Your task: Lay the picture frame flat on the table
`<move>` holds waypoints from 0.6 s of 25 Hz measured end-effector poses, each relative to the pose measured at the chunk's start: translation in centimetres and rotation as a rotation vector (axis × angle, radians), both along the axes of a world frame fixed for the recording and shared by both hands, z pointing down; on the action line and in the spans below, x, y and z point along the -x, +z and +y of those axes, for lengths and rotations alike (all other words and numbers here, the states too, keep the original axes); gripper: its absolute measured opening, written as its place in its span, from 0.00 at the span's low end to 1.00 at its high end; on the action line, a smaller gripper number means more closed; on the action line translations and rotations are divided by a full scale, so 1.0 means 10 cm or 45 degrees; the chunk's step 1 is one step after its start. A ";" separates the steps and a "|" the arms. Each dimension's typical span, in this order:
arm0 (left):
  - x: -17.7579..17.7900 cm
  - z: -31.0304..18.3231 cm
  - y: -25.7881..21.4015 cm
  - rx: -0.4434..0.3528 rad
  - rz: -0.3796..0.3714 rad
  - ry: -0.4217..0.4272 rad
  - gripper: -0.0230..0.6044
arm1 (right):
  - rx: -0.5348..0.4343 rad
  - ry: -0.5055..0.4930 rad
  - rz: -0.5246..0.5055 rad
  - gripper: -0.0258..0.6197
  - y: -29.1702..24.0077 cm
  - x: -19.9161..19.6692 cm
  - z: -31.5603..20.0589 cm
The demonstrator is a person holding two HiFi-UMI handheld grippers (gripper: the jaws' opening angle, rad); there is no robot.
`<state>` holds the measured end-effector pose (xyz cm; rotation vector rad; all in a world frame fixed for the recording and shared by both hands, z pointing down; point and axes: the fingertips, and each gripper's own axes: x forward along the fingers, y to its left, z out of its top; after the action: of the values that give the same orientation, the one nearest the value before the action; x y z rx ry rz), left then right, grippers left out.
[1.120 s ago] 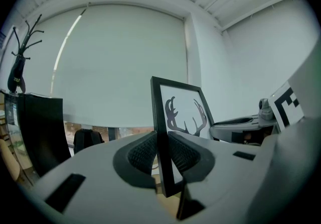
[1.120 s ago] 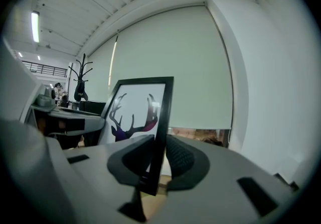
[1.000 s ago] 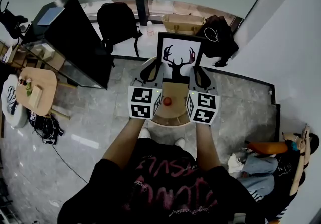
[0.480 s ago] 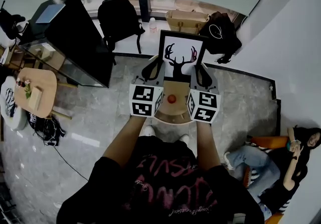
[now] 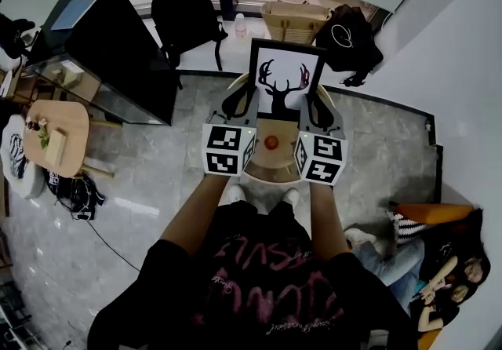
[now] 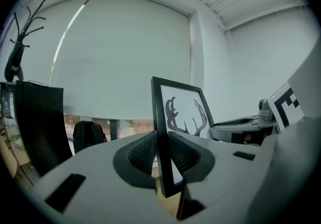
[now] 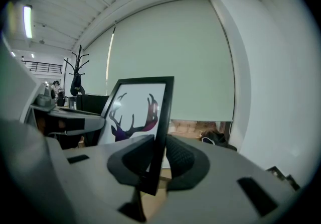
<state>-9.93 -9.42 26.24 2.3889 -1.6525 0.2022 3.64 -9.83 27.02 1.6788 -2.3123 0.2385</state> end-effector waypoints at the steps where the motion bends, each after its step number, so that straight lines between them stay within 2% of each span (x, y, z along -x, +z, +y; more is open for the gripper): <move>1: -0.02 -0.01 0.01 0.002 -0.002 -0.004 0.15 | 0.004 -0.005 -0.001 0.17 0.01 -0.01 -0.01; 15: -0.35 -0.08 0.18 0.053 -0.038 -0.025 0.15 | 0.058 -0.031 -0.034 0.17 0.22 -0.34 -0.12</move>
<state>-6.45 -10.26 28.08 2.3492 -1.6676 0.2673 7.07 -11.05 29.25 1.6345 -2.3270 0.3079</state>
